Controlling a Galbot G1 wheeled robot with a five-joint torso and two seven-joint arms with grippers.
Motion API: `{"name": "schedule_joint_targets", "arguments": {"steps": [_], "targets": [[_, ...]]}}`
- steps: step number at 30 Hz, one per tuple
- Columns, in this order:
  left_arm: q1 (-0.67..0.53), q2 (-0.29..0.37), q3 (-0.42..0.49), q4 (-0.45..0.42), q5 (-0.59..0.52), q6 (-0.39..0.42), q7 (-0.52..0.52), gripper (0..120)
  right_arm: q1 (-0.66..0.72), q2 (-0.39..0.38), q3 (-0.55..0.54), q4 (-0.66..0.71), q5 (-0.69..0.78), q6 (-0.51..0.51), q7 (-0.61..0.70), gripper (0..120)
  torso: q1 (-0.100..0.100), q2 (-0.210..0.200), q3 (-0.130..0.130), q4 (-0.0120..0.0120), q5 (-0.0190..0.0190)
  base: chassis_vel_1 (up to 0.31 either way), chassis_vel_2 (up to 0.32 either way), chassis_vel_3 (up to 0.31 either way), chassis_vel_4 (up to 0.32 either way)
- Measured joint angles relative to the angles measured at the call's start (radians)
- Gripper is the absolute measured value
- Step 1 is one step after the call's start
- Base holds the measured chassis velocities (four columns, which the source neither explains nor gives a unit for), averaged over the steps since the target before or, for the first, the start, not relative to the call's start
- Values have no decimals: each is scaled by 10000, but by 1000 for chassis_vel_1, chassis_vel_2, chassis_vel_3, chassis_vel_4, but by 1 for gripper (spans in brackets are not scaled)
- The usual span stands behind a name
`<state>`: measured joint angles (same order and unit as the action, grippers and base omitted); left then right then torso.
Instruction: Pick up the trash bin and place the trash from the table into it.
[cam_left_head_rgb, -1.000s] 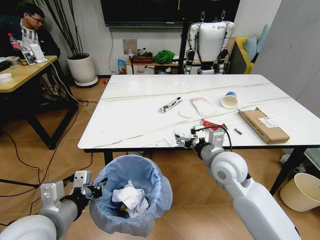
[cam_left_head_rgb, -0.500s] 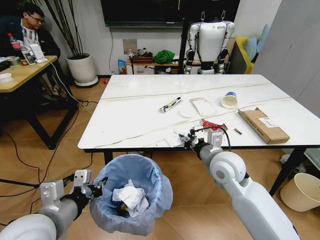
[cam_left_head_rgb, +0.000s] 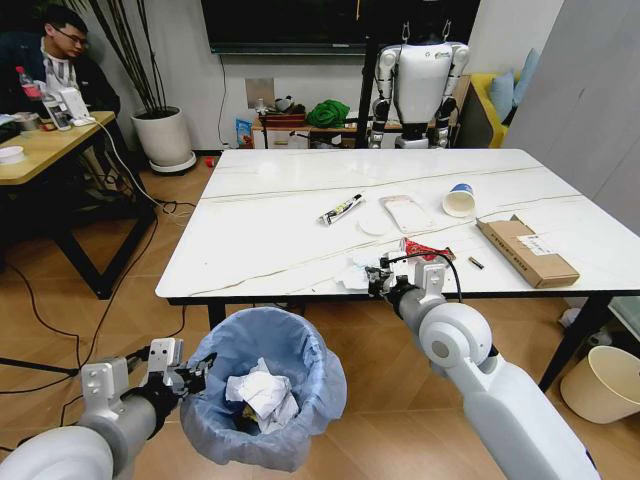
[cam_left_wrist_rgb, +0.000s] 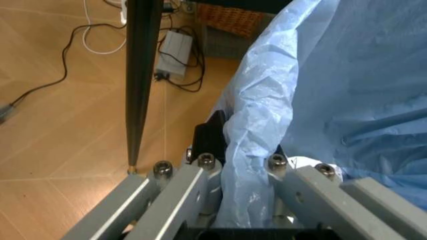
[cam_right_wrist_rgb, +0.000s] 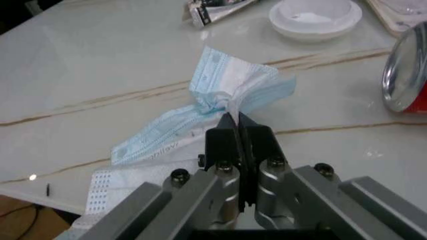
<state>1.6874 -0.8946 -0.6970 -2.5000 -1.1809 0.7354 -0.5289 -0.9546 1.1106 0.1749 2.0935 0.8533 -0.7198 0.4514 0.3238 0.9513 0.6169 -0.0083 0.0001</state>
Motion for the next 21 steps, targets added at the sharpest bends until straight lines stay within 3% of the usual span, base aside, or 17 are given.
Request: {"name": "schedule_joint_targets", "arguments": {"steps": [11,21], "targets": [[-95,119,27,0,-206,0,-313,3,-439,-813,604,1551,954,435,-1235,0,0,2,-1,0,0,0,0,0,0],[-207,210,107,0,-449,0,-542,3,-1443,-1465,906,3241,1354,693,-3159,0,0,2,-1,-1,0,0,0,0,0]]}}
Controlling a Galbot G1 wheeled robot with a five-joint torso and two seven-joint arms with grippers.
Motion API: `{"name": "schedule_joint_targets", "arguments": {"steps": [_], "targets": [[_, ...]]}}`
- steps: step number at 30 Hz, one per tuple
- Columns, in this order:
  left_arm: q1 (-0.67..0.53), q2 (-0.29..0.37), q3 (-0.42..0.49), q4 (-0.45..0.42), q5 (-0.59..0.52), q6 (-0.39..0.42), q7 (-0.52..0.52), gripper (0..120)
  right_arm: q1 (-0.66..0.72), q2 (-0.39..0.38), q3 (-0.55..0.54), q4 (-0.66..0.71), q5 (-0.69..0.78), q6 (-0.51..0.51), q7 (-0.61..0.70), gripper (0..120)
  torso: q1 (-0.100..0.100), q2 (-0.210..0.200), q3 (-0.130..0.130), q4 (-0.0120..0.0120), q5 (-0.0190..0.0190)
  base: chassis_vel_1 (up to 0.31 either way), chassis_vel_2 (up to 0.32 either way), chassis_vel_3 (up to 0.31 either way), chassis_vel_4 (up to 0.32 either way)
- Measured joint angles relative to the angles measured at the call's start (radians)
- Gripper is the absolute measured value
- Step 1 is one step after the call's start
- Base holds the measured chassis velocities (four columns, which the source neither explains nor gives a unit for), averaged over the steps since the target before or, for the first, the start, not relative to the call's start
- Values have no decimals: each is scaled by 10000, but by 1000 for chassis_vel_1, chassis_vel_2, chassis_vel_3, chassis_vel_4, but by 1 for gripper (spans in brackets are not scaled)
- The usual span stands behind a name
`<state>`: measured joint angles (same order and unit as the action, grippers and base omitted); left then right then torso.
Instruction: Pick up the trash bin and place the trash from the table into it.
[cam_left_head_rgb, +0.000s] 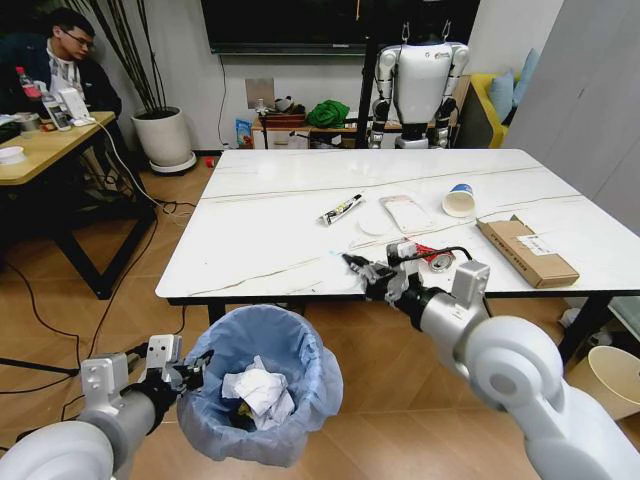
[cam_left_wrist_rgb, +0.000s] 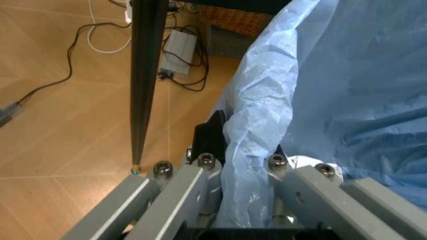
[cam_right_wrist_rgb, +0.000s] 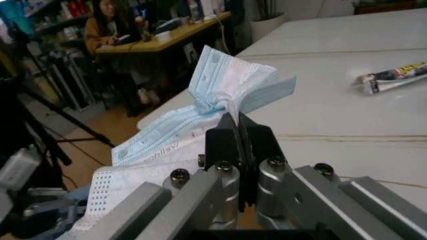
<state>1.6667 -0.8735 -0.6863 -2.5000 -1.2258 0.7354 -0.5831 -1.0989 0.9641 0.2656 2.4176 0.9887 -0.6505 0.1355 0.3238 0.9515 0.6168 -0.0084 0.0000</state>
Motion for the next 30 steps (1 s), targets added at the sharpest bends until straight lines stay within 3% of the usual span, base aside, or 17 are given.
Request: {"name": "schedule_joint_targets", "arguments": {"steps": [8,21,25,30], "targets": [[-59,-18,86,0,-227,-1,-159,3,-264,-125,-221,623,-176,-116,-733,0,0,0,0,1,0,0,0,0,0],[-366,165,688,0,-468,0,-510,3,-694,-328,-2092,656,-1910,-334,-948,4,0,0,1,1,-1,0,0,0,0],[-414,191,703,0,-544,0,-556,3,-715,-270,-2403,454,-2582,-472,-953,24,0,0,1,1,0,0,0,0,0],[-409,139,697,0,-550,0,-558,3,-660,-243,-2578,374,-2702,-472,-956,37,0,-3,1,1,0,0,0,0,0]]}}
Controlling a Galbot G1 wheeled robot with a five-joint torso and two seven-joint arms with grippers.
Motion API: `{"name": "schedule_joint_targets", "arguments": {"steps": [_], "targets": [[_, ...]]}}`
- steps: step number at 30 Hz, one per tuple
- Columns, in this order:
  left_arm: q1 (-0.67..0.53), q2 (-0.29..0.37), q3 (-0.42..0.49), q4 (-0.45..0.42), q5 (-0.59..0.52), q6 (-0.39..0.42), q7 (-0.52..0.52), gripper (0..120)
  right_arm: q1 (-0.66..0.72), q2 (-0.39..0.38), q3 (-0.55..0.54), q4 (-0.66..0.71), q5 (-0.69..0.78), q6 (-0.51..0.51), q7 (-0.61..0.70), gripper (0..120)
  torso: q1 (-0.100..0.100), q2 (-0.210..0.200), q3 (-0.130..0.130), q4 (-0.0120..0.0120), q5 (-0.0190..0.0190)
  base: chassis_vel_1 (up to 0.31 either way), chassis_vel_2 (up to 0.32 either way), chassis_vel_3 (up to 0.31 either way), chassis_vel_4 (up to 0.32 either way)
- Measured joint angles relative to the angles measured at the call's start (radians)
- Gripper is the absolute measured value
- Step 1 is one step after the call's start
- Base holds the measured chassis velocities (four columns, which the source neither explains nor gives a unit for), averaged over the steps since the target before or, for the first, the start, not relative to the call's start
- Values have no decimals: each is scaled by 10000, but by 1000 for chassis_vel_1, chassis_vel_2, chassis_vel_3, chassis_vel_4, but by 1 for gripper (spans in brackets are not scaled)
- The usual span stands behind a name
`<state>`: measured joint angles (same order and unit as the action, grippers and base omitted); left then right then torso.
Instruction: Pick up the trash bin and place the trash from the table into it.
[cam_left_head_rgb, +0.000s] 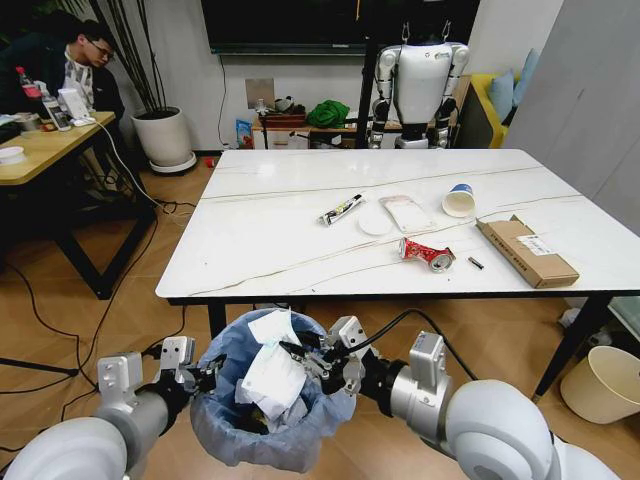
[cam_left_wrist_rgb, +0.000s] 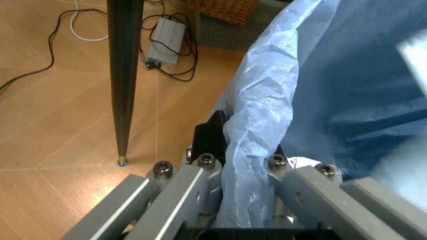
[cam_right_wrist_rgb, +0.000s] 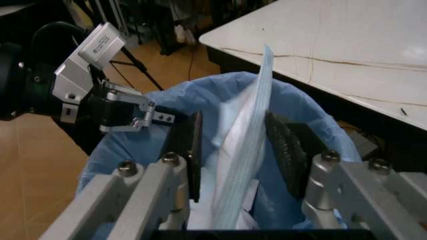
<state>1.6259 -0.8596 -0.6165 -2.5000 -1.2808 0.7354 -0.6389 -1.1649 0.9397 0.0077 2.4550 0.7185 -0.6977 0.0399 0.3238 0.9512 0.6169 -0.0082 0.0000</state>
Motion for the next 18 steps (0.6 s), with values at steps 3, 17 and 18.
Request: {"name": "schedule_joint_targets", "arguments": {"steps": [3,17,18], "targets": [[-11,-58,27,0,1,-1,0,3,16,15,-86,-76,-81,10,0,50,0,0,0,0,0,0,0,0,0],[32,-88,13,0,32,-1,41,3,271,115,1238,55,743,85,206,98,0,0,0,0,2,0,0,0,0],[50,-110,-6,0,32,0,46,3,398,37,1686,63,1036,101,287,100,0,0,0,0,1,0,0,0,0]]}}
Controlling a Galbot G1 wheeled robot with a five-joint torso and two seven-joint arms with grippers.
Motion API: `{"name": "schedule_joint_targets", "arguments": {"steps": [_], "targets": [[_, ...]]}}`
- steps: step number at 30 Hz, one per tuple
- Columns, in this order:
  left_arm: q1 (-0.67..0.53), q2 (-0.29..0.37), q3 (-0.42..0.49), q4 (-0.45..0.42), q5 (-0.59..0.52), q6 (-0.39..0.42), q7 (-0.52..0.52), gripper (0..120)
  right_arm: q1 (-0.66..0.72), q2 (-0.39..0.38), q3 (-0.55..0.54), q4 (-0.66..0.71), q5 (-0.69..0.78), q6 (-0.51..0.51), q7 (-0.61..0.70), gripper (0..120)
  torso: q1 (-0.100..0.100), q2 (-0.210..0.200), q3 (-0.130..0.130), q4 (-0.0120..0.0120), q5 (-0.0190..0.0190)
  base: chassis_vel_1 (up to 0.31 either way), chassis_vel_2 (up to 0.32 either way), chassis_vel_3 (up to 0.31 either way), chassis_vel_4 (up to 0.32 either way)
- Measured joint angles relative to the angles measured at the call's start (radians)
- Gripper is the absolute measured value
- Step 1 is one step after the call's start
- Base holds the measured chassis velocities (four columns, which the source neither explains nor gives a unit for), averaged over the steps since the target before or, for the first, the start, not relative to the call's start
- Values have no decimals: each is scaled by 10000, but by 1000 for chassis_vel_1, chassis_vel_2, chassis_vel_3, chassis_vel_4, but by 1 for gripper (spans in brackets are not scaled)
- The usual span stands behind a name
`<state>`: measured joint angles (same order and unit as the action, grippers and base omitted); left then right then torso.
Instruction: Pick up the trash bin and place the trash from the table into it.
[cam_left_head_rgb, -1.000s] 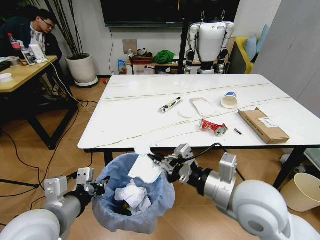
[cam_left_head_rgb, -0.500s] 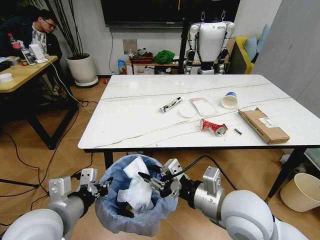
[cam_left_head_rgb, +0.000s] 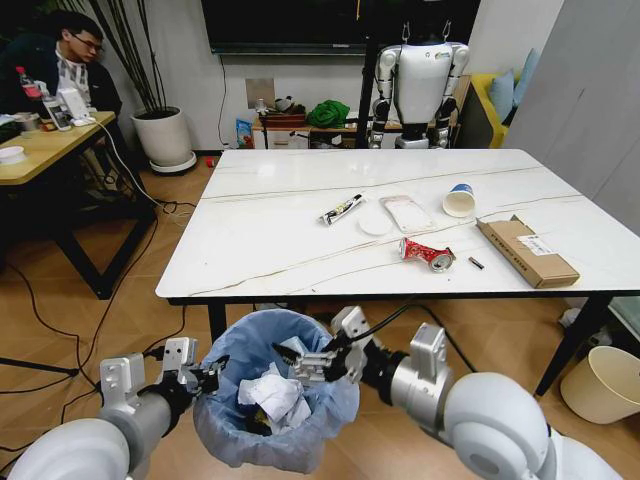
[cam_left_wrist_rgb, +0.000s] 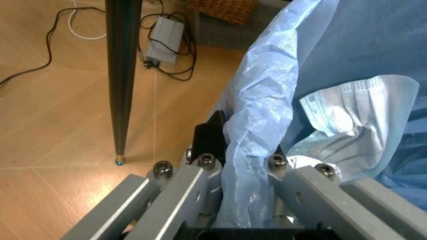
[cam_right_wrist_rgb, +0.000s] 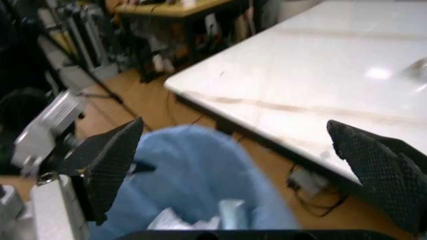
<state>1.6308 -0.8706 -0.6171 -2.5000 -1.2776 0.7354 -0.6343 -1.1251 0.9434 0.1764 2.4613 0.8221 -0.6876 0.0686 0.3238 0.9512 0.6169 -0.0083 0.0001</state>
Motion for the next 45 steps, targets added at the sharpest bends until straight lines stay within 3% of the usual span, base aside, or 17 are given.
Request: {"name": "schedule_joint_targets", "arguments": {"steps": [8,16,27,40,45], "targets": [[215,-250,-66,0,103,-1,32,3,807,-808,1613,-854,1594,315,1458,100,0,0,0,0,0,0,0,0,0],[267,-397,-170,0,100,0,110,3,1509,-1266,1844,-2697,1958,229,2004,100,0,0,1,1,1,0,0,0,0],[260,-397,-209,0,151,0,235,3,1493,-1073,2078,-4245,1741,35,2550,100,0,1,1,-1,1,0,0,0,0],[253,-344,-252,0,148,0,314,3,1402,-929,2053,-4869,1351,40,2597,99,0,1,0,0,0,0,0,0,0],[251,-337,-256,0,154,0,333,3,1396,-897,2004,-4947,1268,71,2591,84,0,1,0,0,0,0,0,0,0]]}}
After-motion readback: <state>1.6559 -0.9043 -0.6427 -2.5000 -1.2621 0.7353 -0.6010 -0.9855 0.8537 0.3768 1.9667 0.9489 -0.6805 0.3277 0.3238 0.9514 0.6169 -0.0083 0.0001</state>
